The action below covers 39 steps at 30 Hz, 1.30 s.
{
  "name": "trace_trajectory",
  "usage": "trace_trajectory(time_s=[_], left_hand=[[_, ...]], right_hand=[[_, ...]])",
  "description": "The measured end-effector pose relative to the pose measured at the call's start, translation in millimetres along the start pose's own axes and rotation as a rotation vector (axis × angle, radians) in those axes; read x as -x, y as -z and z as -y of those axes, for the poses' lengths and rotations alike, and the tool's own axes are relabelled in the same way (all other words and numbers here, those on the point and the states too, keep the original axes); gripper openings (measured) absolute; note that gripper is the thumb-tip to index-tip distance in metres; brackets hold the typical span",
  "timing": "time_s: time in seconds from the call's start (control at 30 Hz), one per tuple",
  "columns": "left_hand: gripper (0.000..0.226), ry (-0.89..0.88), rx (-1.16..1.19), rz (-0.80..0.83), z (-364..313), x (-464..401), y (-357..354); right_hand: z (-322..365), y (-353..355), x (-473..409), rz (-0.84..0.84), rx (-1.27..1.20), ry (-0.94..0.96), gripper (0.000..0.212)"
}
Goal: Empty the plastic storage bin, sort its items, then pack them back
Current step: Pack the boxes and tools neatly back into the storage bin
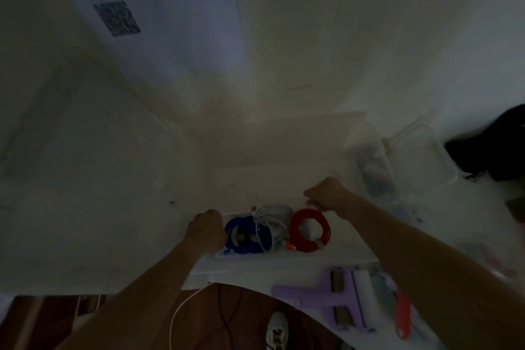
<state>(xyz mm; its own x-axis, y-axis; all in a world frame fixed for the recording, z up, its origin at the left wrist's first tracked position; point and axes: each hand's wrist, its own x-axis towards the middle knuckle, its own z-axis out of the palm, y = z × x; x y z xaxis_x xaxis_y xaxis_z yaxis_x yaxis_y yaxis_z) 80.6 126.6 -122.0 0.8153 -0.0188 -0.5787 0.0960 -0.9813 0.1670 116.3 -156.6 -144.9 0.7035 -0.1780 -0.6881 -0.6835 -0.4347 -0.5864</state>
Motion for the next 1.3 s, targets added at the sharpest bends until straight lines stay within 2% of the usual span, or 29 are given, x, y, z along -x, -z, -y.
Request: trace_trajectory(time_s=[0.07,0.13,0.17,0.2,0.27,0.33,0.4,0.47,0.53,0.6,0.7,0.8,0.87,1.03,1.13,1.17,1.23,1.3], left_hand=[[0.034,-0.015,0.004,0.005,3,-2,-6],[0.015,-0.057,-0.032,-0.063,1,1,-5],[0.009,-0.099,-0.017,-0.134,1,1,-6],[0.031,-0.145,-0.002,-0.218,1,-2,-8],[0.059,-0.293,0.088,-0.304,-5,-5,-9],[0.07,-0.381,0.172,-0.266,-15,-8,-9],[0.072,-0.372,0.249,-0.202,-21,-12,-11],[0.069,-0.357,0.341,-0.183,-22,-14,-11],[0.064,-0.353,0.445,-0.182,-16,-14,-7],[0.058,-0.342,0.519,-0.217,-8,-15,-1],[0.052,-0.379,0.522,-0.296,-4,-12,11],[0.05,-0.425,0.412,-0.363,3,-11,12],[0.043,-0.488,0.302,-0.397,7,-14,10],[0.033,-0.543,0.021,-0.243,12,-11,-7],[0.012,-0.618,-0.087,-0.213,11,-20,-20],[0.01,-0.628,-0.11,-0.192,11,-25,-23],[0.007,-0.67,-0.165,-0.173,13,-30,-29],[0.01,-0.695,-0.219,-0.136,16,-34,-34]], right_hand=[[0,-2,2,-0.068,0.092,0.037,0.044],[3,-4,16,-0.293,0.31,0.141,0.061],[6,-8,26,-0.41,0.367,0.261,0.065],[10,-13,38,-0.45,0.38,0.394,0.068],[20,-27,55,-0.294,0.471,0.558,0.084],[26,-48,60,-0.098,0.717,0.553,0.103],[27,-65,54,-0.027,0.922,0.569,0.093],[25,-70,45,-0.057,0.972,0.612,0.06],[24,-65,40,-0.121,0.858,0.65,0.029],[29,-59,41,-0.182,0.657,0.683,0.02],[40,-67,47,-0.2,0.396,0.605,0.024],[43,-89,40,-0.115,0.311,0.439,0.031],[41,-105,34,-0.035,0.36,0.4,0.03],[37,-131,22,-0.013,0.727,0.426,0.031],[41,-124,20,0.06,0.732,0.404,0.045],[41,-116,22,0.062,0.692,0.415,0.042],[36,-89,27,-0.046,0.656,0.433,0.026],[22,-52,33,-0.245,0.702,0.419,0.033]])
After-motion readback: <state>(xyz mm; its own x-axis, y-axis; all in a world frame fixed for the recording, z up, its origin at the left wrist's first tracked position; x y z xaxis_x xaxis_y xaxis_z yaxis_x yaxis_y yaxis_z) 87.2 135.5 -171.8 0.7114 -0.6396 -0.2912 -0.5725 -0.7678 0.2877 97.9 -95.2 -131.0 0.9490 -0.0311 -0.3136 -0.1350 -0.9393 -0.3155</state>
